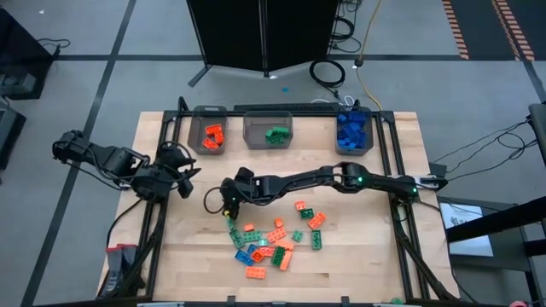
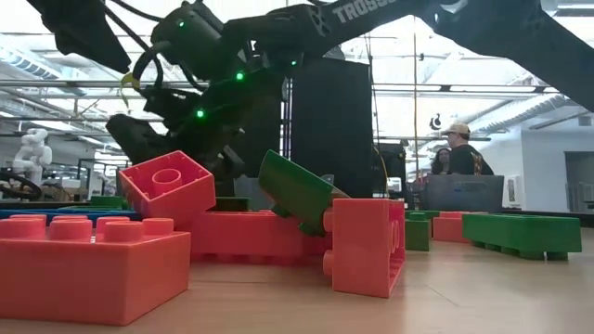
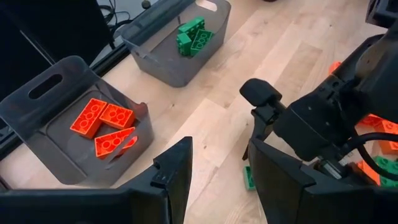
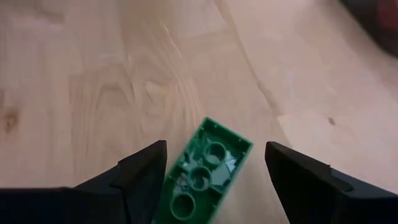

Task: Sort blocks
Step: Put the green piece into the middle black bin

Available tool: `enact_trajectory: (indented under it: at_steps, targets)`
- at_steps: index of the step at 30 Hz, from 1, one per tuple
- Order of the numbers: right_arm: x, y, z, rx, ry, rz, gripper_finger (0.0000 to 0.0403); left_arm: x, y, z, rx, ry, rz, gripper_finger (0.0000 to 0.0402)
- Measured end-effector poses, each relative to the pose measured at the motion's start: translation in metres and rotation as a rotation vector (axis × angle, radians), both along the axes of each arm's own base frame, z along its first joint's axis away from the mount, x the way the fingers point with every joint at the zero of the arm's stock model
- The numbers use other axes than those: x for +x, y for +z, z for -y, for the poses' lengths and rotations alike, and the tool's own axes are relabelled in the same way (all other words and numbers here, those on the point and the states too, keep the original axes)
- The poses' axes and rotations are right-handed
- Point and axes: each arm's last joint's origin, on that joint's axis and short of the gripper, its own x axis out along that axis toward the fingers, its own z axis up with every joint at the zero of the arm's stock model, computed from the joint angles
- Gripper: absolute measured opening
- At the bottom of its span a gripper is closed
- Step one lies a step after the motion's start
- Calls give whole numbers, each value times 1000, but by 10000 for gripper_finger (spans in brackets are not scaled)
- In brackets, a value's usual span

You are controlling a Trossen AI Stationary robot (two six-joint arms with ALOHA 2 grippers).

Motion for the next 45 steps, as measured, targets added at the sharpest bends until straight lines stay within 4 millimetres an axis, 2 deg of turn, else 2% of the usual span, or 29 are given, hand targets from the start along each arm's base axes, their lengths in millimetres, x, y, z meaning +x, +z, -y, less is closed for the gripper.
enact_trajectory:
  at_steps: [4, 7, 10, 14, 17, 21, 24, 29, 31, 33, 36, 38, 41, 45]
  targets:
    - [0, -7, -1, 34, 3, -15, 266, 0, 0, 0, -1, -1, -1, 160]
    - [-4, -17, 0, 67, -24, -86, 250, 0, 0, 0, -2, -2, -2, 160]
    - [-8, -24, 5, 95, -29, -152, 209, 0, 0, 0, -1, -2, -2, 160]
    - [-11, -32, 6, 94, -2, -206, 126, 0, 0, 0, 0, -2, -3, 160]
    - [-12, -24, 6, 69, 36, -206, 120, 0, 0, 0, 1, -2, -3, 160]
    - [-19, 0, 16, 26, 54, -225, 120, 0, 0, 0, 4, -1, -3, 160]
    - [-25, 27, 45, -13, 17, -213, 120, 0, 0, 0, 8, -5, -6, 160]
    - [-49, 107, 103, -84, -47, -120, 120, 0, 0, 0, 9, -5, -8, 160]
    - [-63, 130, 126, -112, -91, -109, 120, 0, 0, 0, 10, -5, -9, 160]
    - [-78, 142, 156, -144, -165, -126, 120, 0, 0, 0, 11, -4, -11, 160]
    - [-99, 148, 201, -145, -281, -154, 120, 0, 0, 0, 14, 0, -9, 160]
    - [-107, 145, 221, -104, -309, -159, 120, 0, 0, 0, 16, 2, -8, 160]
    - [-105, 130, 233, -28, -282, -156, 120, 0, 0, 0, 21, 5, -6, 160]
    - [-99, 113, 232, -10, -264, -189, 120, 0, 0, -1, 29, 10, -3, 160]
